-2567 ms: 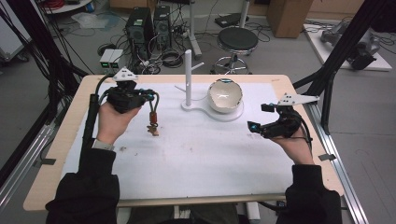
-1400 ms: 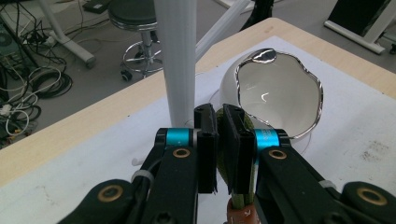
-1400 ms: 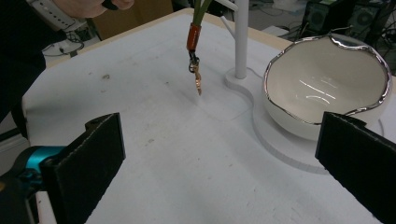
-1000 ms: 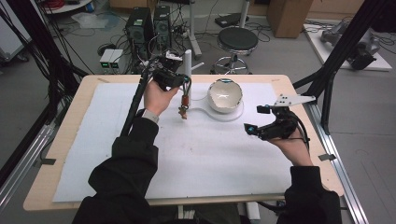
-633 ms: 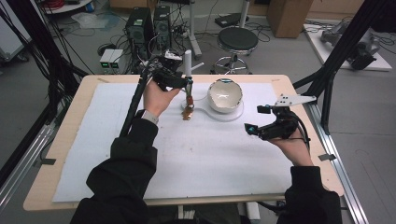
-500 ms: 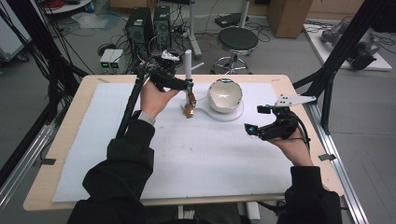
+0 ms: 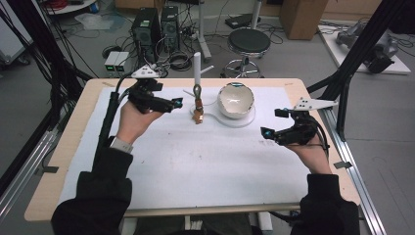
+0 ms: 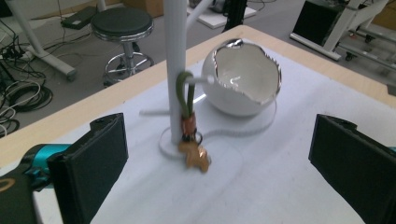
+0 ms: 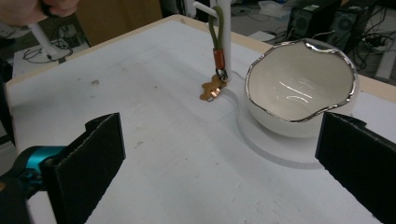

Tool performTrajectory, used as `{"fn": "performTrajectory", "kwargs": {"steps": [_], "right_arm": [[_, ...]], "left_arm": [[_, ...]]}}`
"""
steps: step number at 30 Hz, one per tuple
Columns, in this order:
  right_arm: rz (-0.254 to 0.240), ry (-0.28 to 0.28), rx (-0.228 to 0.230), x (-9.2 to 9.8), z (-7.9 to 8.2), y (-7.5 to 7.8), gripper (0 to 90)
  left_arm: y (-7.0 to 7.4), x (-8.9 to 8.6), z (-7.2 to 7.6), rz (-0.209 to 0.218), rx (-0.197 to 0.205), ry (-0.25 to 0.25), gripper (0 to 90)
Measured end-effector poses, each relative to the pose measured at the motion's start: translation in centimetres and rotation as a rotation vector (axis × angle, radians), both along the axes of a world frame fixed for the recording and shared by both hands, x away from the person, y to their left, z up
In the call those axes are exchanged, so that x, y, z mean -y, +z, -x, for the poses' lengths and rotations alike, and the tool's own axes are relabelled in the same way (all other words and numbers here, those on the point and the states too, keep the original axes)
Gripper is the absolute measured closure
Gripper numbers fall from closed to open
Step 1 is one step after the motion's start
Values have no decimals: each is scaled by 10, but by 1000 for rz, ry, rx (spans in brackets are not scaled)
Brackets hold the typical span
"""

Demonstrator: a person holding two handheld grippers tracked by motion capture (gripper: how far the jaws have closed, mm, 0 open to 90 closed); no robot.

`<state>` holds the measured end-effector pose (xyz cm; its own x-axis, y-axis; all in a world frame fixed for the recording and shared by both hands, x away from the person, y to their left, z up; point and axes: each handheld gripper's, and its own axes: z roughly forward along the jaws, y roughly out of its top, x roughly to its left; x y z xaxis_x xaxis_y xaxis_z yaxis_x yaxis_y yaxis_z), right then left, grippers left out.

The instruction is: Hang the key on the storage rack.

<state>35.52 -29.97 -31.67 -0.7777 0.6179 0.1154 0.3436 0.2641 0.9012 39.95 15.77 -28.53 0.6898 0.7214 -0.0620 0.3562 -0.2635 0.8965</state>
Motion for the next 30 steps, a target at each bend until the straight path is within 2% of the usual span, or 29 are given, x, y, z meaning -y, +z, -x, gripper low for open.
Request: {"fn": "performTrajectory", "kwargs": {"steps": [1, 3, 8, 11, 13, 15, 17, 22, 25, 28, 30], "right_arm": [[-3, -5, 2, 2, 0, 1, 8], [-14, -19, 6, 8, 1, 4, 7], [-62, -52, 34, 24, 1, 12, 8], [-82, -69, 40, 31, 1, 13, 8], [-83, -71, 37, 32, 1, 13, 8], [-68, -58, 38, 30, 1, 13, 8], [-58, -58, 40, 29, 2, 13, 7], [-64, -78, 47, 32, 5, 15, 7], [-71, -95, 51, 36, 8, 16, 8], [-70, -111, 58, 40, 10, 16, 7], [-48, -112, 59, 40, 9, 14, 8]], "left_arm": [[-1, -7, 5, 1, -2, -6, 17], [-4, -23, 14, 22, 28, 4, 17], [-12, -60, 30, 85, 40, 29, 17], [-18, -74, 40, 102, 75, 44, 17], [-23, -81, 43, 123, 84, 59, 17], [-24, -85, 46, 114, 80, 75, 17], [-23, -87, 52, 108, 91, 70, 17], [-24, -95, 66, 51, 125, 63, 17], [-31, -106, 72, 58, 140, 47, 17], [-38, -116, 74, 51, 120, 55, 17], [-43, -121, 72, 48, 106, 60, 17]]}}
